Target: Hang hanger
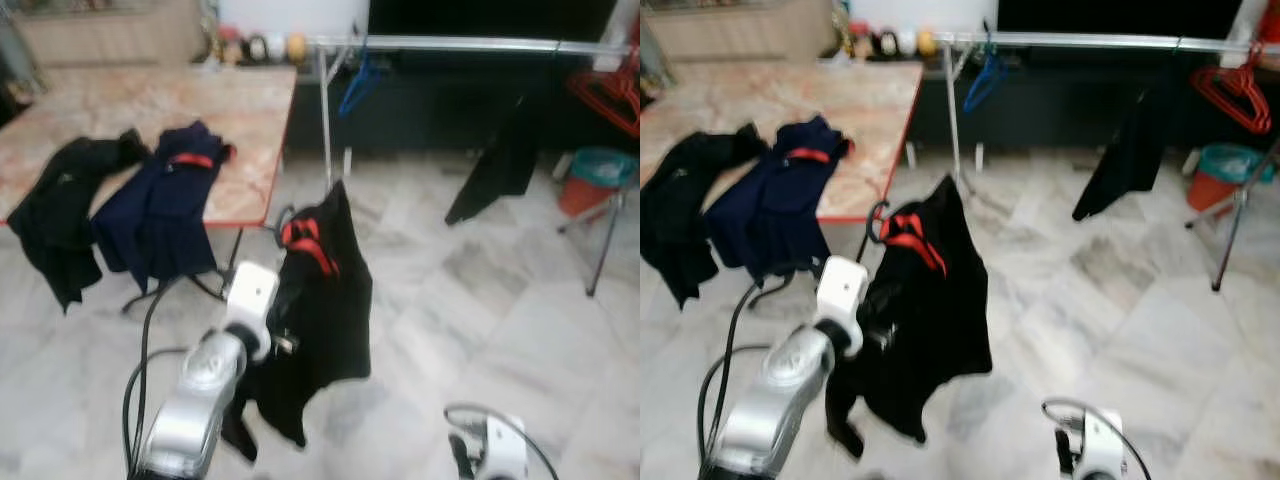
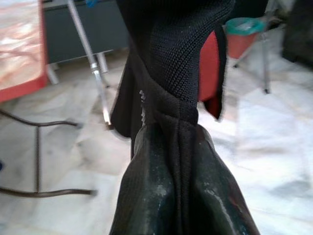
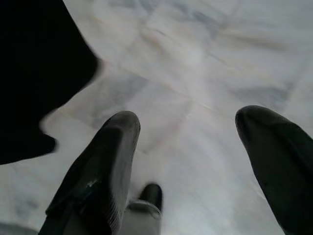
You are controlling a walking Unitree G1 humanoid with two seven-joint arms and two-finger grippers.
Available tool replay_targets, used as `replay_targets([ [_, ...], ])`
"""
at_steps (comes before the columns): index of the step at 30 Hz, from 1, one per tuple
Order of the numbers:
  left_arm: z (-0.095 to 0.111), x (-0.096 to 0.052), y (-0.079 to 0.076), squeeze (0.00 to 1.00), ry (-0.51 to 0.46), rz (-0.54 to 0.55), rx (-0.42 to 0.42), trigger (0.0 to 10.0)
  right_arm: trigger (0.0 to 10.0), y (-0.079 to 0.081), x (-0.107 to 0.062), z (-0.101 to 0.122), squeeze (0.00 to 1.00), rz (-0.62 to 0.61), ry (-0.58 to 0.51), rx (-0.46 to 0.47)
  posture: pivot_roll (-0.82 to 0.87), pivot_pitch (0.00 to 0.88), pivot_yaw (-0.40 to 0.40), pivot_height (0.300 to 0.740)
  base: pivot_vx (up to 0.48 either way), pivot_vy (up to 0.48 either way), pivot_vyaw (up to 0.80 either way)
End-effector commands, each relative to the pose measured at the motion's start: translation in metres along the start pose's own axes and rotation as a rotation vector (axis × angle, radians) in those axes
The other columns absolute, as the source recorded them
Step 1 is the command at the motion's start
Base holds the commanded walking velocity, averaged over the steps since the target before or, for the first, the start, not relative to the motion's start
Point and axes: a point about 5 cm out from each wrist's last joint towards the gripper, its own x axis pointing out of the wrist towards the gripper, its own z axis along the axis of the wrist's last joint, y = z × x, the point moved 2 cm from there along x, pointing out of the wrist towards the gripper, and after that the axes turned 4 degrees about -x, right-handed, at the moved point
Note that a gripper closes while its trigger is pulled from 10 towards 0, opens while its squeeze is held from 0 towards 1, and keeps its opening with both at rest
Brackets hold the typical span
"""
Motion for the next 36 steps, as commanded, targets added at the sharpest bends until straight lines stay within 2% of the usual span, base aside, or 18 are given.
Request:
replay_targets([
  [1,0.008,-0.007,0.007,0.0,-0.025,0.037,0.004,10.0,10.0,0.001,-0.002,-0.001,0.0,0.007,-0.02,0.011,0.13,0.0,-0.028,0.74,-0.292,0.0,0.0],
  [8,0.004,-0.015,0.01,0.0,0.001,0.046,0.003,10.0,10.0,0.003,-0.005,0.0,0.0,0.042,-0.074,0.01,0.1,0.0,-0.003,0.74,-0.302,0.0,0.0],
  [13,0.004,-0.009,0.007,0.0,0.019,0.028,0.016,10.0,10.0,0.005,-0.006,0.004,0.0,0.055,-0.115,0.017,0.08,0.0,0.006,0.74,-0.115,0.0,0.0],
  [17,0.007,-0.005,0.004,0.0,0.012,-0.01,0.029,10.0,10.0,0.006,-0.005,0.011,0.0,0.083,-0.147,-0.012,0.07,0.0,0.002,0.74,0.0,0.0,0.0],
  [19,0.008,-0.004,0.002,0.0,0.022,-0.037,0.036,10.0,10.0,0.007,-0.004,0.016,0.0,0.106,-0.169,-0.065,0.06,0.0,-0.001,0.74,0.0,0.0,0.0],
  [25,0.004,-0.008,-0.005,0.0,0.08,-0.145,0.08,10.0,10.0,0.013,-0.004,0.035,0.0,0.196,-0.268,-0.331,0.06,0.0,-0.009,0.74,0.0,0.0,0.0],
  [28,0.006,-0.01,-0.008,0.0,0.088,-0.19,0.093,10.0,10.0,0.015,-0.005,0.04,0.0,0.218,-0.308,-0.384,0.07,0.0,-0.012,0.74,0.0,0.0,0.0],
  [29,0.006,-0.011,-0.01,0.0,0.092,-0.209,0.098,10.0,10.0,0.026,0.004,0.085,0.0,0.235,-0.426,-0.4,0.07,0.0,-0.013,0.74,0.0,0.0,0.0],
  [30,0.007,-0.011,-0.011,0.0,0.095,-0.228,0.107,10.0,10.0,0.036,0.006,0.135,0.0,0.25,-0.562,-0.406,0.07,0.0,-0.013,0.74,0.0,0.0,0.0],
  [31,0.009,-0.012,-0.013,0.0,0.095,-0.246,0.115,10.0,10.0,0.044,0.003,0.176,0.0,0.263,-0.672,-0.416,0.07,0.0,-0.012,0.74,0.0,0.0,0.0],
  [32,0.01,-0.012,-0.014,0.0,0.096,-0.257,0.12,10.0,10.0,0.048,-0.002,0.199,0.0,0.27,-0.737,-0.425,0.07,0.0,-0.011,0.74,0.0,0.0,0.0],
  [33,0.01,-0.012,-0.014,0.0,0.096,-0.257,0.12,10.0,10.0,0.048,-0.002,0.199,0.0,0.27,-0.737,-0.425,0.07,0.0,-0.011,0.74,0.0,0.0,0.0],
  [34,0.012,-0.011,-0.016,0.0,0.092,-0.27,0.122,10.0,10.0,0.051,-0.007,0.211,0.0,0.286,-0.787,-0.438,0.07,0.0,-0.011,0.74,0.0,0.0,0.0],
  [35,0.017,-0.01,-0.02,0.0,0.077,-0.296,0.131,10.0,10.0,0.061,-0.019,0.228,0.0,0.354,-0.877,-0.468,0.07,0.0,-0.01,0.74,0.0,0.0,0.0],
  [36,0.02,-0.009,-0.021,0.0,0.069,-0.306,0.135,10.0,10.0,0.066,-0.024,0.234,0.0,0.393,-0.91,-0.475,0.06,0.0,-0.009,0.74,0.0,0.0,0.0],
])
